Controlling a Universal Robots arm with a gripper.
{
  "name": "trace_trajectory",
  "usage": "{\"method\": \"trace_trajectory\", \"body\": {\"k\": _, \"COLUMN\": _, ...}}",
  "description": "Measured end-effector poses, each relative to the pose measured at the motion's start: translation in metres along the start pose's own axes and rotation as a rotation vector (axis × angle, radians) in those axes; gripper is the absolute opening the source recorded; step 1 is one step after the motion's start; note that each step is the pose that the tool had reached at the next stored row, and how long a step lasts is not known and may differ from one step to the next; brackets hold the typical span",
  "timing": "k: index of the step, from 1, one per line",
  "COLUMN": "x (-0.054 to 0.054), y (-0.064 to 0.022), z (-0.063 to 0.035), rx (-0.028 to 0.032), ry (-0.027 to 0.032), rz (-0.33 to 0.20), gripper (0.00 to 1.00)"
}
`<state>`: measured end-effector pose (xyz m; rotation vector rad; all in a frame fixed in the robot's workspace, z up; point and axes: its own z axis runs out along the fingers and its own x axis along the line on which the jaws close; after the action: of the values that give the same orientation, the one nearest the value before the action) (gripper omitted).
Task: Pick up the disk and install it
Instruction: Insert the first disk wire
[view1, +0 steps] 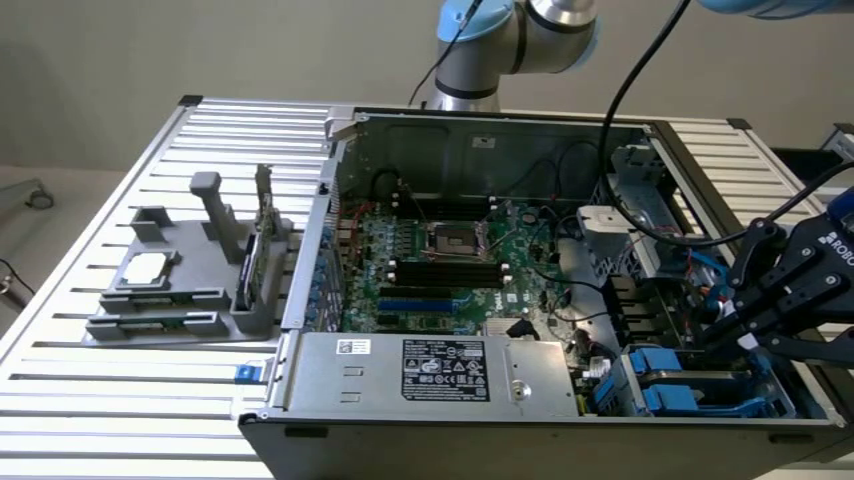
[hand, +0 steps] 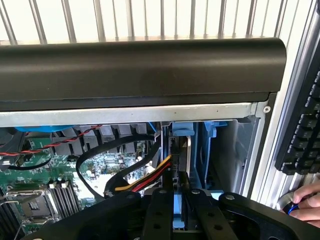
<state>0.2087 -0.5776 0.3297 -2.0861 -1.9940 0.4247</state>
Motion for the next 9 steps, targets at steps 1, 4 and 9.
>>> {"method": "trace_trajectory", "body": {"k": 1, "x": 0.0000, "y": 0.0000, "z": 0.0000, "rx": 0.0000, "ry": -0.0002, "rz": 0.000, "gripper": 0.16}}
{"method": "trace_trajectory", "body": {"k": 4, "x": 0.0001, "y": 0.0000, "z": -0.0001, "rx": 0.0001, "ry": -0.0009, "rz": 0.000, "gripper": 0.16}}
{"method": "trace_trajectory", "body": {"k": 9, "x": 0.0002, "y": 0.0003, "z": -0.0002, "rx": 0.0023, "ry": -0.0014, "rz": 0.000, "gripper": 0.16}}
